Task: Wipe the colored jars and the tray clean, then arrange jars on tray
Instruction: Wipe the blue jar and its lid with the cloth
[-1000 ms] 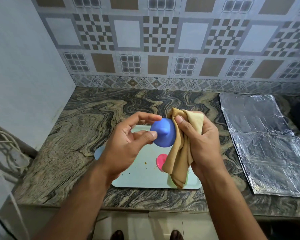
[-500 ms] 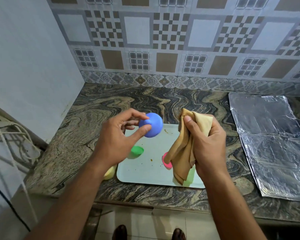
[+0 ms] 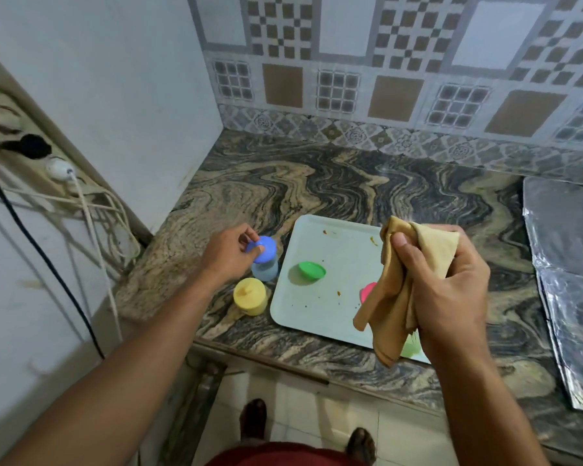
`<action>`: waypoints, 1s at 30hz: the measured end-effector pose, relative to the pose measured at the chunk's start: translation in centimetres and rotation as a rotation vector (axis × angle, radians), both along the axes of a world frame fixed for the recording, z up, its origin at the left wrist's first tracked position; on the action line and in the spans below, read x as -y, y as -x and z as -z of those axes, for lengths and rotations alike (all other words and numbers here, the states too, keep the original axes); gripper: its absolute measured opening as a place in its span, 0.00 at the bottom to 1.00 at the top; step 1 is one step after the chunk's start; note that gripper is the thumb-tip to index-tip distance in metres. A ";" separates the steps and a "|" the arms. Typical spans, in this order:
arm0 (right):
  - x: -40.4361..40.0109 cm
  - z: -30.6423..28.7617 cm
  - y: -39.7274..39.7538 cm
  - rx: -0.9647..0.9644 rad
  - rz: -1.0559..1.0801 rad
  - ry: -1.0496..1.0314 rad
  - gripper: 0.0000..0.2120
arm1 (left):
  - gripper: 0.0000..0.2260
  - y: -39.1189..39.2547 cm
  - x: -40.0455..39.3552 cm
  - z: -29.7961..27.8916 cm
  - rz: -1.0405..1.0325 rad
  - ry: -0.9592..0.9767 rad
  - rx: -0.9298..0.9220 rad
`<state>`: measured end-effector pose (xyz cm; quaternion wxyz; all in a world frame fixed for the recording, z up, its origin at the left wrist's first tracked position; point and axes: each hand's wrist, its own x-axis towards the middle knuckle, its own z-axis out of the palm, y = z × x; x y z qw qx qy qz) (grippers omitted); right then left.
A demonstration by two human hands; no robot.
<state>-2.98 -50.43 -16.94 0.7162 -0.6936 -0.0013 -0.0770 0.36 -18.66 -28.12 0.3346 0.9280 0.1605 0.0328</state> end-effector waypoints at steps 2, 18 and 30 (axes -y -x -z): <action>-0.1 0.1 0.2 0.008 -0.008 0.004 0.11 | 0.07 0.3 0.0 0.9 -0.008 -0.007 -0.003; -0.2 0.0 0.6 0.022 -0.025 -0.013 0.07 | 0.06 0.9 0.4 1.6 0.020 -0.022 -0.043; 5.1 0.4 0.5 0.084 0.129 -0.039 0.08 | 0.07 0.6 1.2 2.3 -0.020 -0.116 -0.050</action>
